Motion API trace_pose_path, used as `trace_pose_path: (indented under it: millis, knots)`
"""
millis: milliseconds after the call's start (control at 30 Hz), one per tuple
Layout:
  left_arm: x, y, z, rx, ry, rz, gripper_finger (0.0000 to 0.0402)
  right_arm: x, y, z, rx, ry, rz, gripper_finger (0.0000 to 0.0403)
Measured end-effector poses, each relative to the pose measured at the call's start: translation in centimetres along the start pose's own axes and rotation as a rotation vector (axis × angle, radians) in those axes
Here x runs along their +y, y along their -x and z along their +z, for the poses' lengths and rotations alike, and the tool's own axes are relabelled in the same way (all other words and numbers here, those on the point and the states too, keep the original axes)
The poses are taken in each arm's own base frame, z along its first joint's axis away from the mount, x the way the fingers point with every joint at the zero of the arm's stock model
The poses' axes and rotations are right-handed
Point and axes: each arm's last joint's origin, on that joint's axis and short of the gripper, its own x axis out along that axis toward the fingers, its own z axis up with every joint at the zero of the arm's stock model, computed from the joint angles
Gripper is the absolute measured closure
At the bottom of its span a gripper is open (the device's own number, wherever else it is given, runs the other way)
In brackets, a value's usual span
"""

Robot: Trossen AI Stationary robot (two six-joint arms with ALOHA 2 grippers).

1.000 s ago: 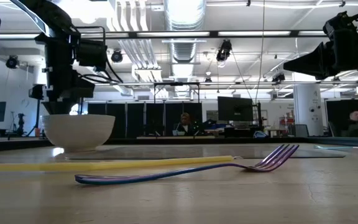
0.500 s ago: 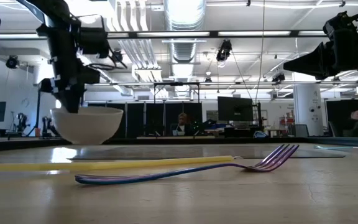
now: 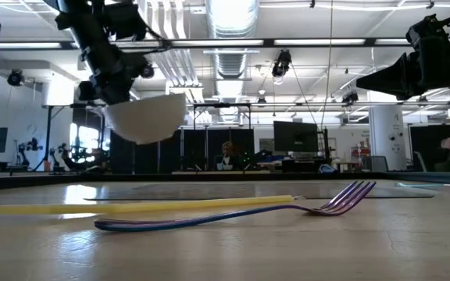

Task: Pick & Place Utensil
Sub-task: Put the white bowl in the center of the brown placemat

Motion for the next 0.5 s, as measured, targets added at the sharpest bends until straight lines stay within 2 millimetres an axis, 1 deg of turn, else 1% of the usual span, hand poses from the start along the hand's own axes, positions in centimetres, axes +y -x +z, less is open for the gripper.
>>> trace_pose_path:
  millis: [233, 500]
  knots:
    - [-1.3, 1.5, 1.7, -0.110, -0.030, -0.084, 0.0401, 0.0, 0.0, 0.0, 0.000, 0.000, 0.000, 0.0351]
    - [-2.3, 2.8, 3.8, -0.293, -0.063, -0.162, 0.0401, 0.0, 0.0, 0.0, 0.000, 0.000, 0.000, 0.0351]
